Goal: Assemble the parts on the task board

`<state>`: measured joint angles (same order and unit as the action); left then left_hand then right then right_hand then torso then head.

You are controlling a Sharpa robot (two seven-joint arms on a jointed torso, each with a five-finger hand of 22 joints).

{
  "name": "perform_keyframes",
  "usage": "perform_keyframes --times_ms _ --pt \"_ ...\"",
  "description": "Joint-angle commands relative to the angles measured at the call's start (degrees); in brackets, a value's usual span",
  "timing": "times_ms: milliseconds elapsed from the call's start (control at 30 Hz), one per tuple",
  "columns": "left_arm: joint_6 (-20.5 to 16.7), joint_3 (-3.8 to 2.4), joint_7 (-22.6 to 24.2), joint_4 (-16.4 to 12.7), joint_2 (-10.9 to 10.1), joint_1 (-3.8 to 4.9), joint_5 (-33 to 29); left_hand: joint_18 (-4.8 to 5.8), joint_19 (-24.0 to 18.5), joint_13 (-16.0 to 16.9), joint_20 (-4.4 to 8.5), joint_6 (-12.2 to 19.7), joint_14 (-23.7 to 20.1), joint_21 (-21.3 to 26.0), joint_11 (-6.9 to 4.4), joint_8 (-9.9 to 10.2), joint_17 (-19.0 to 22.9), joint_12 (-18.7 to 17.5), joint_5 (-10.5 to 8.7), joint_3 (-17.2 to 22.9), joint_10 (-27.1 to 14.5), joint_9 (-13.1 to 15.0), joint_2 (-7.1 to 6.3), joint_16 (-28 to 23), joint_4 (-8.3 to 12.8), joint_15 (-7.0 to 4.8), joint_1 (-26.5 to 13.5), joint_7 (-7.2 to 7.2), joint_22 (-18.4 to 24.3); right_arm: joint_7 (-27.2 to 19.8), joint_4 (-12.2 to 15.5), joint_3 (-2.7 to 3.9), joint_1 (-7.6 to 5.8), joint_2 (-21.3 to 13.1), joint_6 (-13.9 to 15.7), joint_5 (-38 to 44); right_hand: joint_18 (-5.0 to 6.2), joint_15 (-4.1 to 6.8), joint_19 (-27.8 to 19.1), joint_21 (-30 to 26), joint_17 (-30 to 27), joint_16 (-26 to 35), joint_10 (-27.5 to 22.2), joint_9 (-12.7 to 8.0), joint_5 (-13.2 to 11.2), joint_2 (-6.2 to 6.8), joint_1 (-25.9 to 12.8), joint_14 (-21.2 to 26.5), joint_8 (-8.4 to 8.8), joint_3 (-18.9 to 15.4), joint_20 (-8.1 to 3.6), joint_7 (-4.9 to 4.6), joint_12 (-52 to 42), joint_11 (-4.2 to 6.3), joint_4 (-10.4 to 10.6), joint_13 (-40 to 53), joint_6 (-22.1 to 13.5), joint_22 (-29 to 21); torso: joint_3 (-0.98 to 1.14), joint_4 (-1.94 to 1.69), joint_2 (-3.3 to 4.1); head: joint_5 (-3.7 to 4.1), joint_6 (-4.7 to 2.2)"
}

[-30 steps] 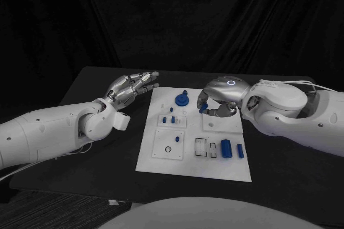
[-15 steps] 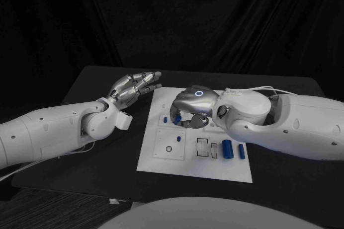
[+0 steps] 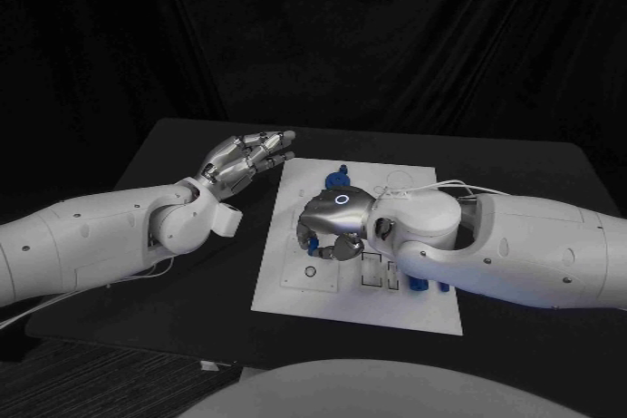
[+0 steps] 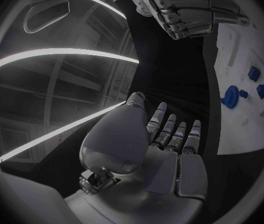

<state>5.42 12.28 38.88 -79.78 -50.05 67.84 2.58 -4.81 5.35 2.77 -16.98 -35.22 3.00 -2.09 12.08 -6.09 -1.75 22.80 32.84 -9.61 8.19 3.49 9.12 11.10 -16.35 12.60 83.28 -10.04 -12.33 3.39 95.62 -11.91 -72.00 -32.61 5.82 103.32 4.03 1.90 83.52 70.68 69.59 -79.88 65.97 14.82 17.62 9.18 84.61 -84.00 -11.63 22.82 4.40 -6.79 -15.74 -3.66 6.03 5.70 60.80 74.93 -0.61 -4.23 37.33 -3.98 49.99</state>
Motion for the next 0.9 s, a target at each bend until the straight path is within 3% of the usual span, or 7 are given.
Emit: perform_keyframes --times_ms 33,367,900 --pt "-0.2 -0.06 4.0 -0.1 0.2 -0.07 -0.3 0.92 -0.5 0.1 0.13 -0.2 -0.1 0.4 0.32 -0.2 0.0 0.3 0.35 0.4 0.2 0.0 0.11 0.1 0.1 0.35 0.6 -2.64 0.3 -1.0 -0.3 0.04 0.85 0.4 -0.8 1.6 -0.02 -0.46 -0.4 -0.1 0.0 0.3 1.4 0.0 0.3 -0.22 0.2 -1.5 0.28 0.0 0.14 0.04 -0.1 0.72 -0.5 0.2 -0.3 9.8 0.00 0.12 -0.06 -0.15 0.01" --pt "-0.2 -0.06 3.9 -0.2 0.2 -0.07 -0.3 0.91 -0.6 0.1 0.13 -0.3 -0.1 0.5 0.38 -0.2 0.0 0.3 0.42 0.5 0.2 0.0 0.19 0.2 0.1 0.38 0.7 -2.67 0.4 -1.4 -1.1 0.04 2.87 0.9 0.1 1.9 -0.01 -0.38 -0.4 0.0 0.1 0.2 2.0 0.0 0.3 -0.14 0.4 -1.5 0.45 0.0 0.12 0.07 -0.3 0.85 -0.9 0.5 -0.3 9.8 0.02 0.08 0.04 -0.07 0.01" --pt "0.4 -0.06 3.8 -0.2 0.4 -0.07 -0.3 0.87 -0.5 0.1 0.11 -0.2 -0.2 0.5 0.44 -0.3 0.0 0.2 0.51 0.6 0.2 0.0 0.35 0.2 0.1 0.42 0.8 -2.71 0.1 -1.4 -2.0 0.04 4.30 1.6 0.4 1.9 -0.02 -0.30 -0.4 0.0 0.0 0.2 2.4 0.0 0.3 -0.14 0.4 -1.5 0.54 0.0 0.08 0.10 -0.5 0.96 -1.1 0.6 -0.2 9.8 0.00 0.10 0.01 -0.25 0.01"
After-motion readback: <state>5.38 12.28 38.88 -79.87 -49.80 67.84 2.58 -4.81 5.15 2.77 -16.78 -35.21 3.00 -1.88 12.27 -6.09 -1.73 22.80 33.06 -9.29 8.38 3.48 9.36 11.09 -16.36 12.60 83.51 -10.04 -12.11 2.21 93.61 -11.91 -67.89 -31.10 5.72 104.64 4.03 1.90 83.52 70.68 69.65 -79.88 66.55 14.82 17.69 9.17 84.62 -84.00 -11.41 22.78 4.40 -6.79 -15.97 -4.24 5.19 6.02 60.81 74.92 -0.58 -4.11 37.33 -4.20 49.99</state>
